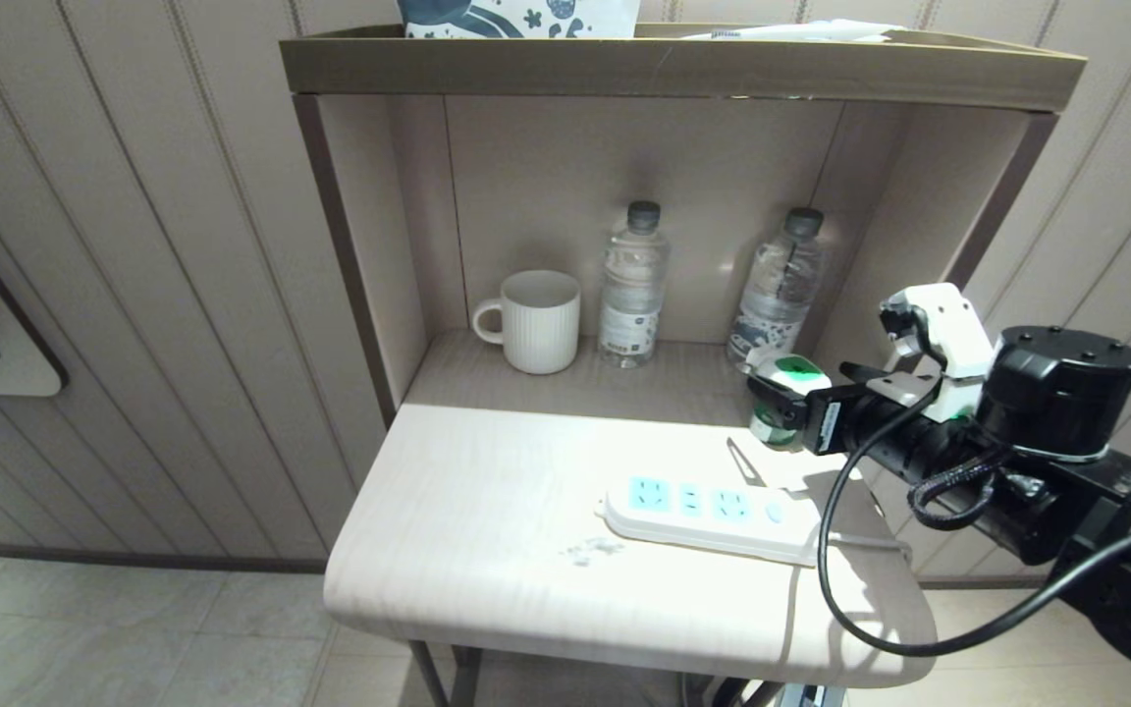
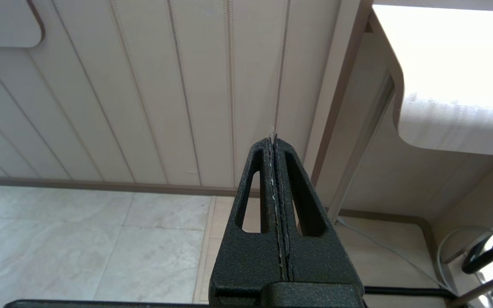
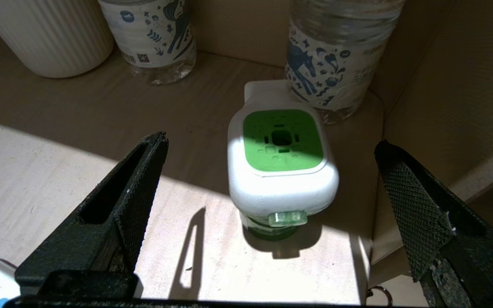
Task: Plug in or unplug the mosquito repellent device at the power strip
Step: Pick up the mosquito repellent liquid
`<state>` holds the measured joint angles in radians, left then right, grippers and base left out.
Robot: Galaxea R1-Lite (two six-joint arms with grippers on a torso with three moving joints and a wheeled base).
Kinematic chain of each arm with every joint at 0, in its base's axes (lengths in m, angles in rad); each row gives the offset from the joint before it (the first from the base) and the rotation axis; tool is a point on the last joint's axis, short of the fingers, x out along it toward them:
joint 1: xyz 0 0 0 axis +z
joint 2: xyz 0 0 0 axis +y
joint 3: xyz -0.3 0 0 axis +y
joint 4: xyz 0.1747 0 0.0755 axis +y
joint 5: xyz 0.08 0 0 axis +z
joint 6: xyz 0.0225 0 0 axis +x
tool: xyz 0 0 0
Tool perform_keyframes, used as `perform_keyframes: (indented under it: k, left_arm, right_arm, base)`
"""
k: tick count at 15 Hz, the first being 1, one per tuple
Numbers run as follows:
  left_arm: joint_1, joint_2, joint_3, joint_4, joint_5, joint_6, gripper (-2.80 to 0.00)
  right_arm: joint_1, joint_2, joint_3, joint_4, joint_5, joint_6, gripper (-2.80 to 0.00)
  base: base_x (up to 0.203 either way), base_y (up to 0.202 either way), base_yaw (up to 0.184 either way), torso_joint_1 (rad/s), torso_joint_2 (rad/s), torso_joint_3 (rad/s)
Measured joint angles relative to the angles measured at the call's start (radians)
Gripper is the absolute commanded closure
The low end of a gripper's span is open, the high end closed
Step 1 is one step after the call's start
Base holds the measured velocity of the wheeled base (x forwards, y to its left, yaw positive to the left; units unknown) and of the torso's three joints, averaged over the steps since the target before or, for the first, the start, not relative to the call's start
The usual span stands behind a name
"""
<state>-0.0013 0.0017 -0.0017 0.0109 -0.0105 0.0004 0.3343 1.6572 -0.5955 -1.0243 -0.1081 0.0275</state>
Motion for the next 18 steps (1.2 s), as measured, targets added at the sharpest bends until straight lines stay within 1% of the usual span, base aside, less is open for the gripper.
perform_keyframes:
  k: [6, 9, 10, 13, 18]
  left_arm:
    - [-0.001, 0.0, 0.0, 0.0, 0.0, 0.0, 0.0]
    - [-0.001, 0.0, 0.0, 0.0, 0.0, 0.0, 0.0]
    - [-0.001, 0.0, 0.0, 0.0, 0.0, 0.0, 0.0]
    - [-0.001, 0.0, 0.0, 0.0, 0.0, 0.0, 0.0]
    - [-0.001, 0.0, 0.0, 0.0, -0.001, 0.0, 0.0]
  right_arm:
    - [-0.003, 0.024, 0.013, -0.026, -0.001, 0.06, -2.8]
    - [-0.003, 0.044, 0.013, -0.099, -0.017, 0.094, -2.8]
    - [-0.004, 0.052, 0.016, -0.122, -0.026, 0.095, -2.8]
    - [-0.006, 0.059, 0.02, -0.126, -0.027, 0.081, -2.8]
    - [0.003, 0.066, 0.033, -0.142, -0.028, 0.08, -2.8]
  base:
    - [0.0, 0.0, 0.0, 0.0, 0.0, 0.0]
    - [0.0, 0.0, 0.0, 0.0, 0.0, 0.0]
    - [0.0, 0.0, 0.0, 0.0, 0.0, 0.0]
    - [0.0, 0.0, 0.0, 0.0, 0.0, 0.0]
    - [0.0, 0.0, 0.0, 0.0, 0.0, 0.0]
